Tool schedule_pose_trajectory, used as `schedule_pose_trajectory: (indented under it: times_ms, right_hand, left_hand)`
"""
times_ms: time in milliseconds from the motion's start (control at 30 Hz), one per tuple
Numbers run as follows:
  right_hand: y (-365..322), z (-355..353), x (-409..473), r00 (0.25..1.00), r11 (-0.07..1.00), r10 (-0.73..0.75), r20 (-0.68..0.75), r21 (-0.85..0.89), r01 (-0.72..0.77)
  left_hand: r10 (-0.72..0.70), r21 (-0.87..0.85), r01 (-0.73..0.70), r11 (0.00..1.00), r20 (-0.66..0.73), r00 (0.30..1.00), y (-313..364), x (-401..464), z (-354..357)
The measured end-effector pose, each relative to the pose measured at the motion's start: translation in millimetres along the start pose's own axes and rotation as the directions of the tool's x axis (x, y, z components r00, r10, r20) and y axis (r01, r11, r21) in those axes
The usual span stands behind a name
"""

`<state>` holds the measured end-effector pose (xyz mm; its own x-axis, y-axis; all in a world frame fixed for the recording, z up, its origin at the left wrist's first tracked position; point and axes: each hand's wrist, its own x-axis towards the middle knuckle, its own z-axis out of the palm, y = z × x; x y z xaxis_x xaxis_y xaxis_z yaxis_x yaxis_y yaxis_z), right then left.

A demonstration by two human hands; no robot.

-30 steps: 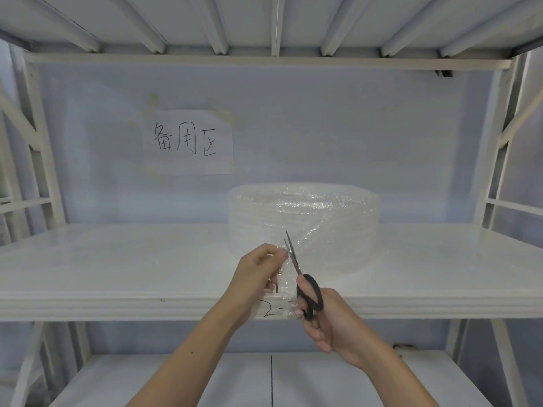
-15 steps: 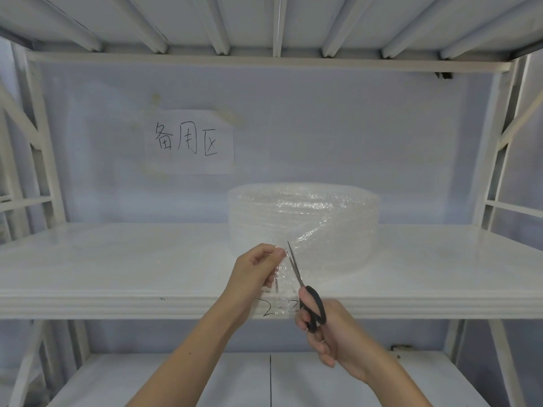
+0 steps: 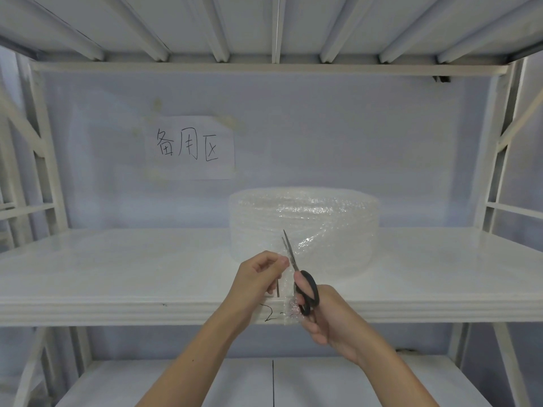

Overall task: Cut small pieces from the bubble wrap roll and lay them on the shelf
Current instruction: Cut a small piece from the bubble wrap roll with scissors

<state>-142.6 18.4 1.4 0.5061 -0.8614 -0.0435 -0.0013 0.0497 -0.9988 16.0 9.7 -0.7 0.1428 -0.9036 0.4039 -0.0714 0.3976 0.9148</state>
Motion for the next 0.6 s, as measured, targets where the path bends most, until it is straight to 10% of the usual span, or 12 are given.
schedule_pose_trajectory:
  times_ms: [600]
  right_hand:
    - [-8.2, -1.1, 9.3, 0.995, 0.991, -0.101, 0.018, -0.089, 0.102]
  left_hand:
    - [-0.006, -0.011, 0.006, 1.000, 0.020, 1.000, 0.3, 0.8, -2.3]
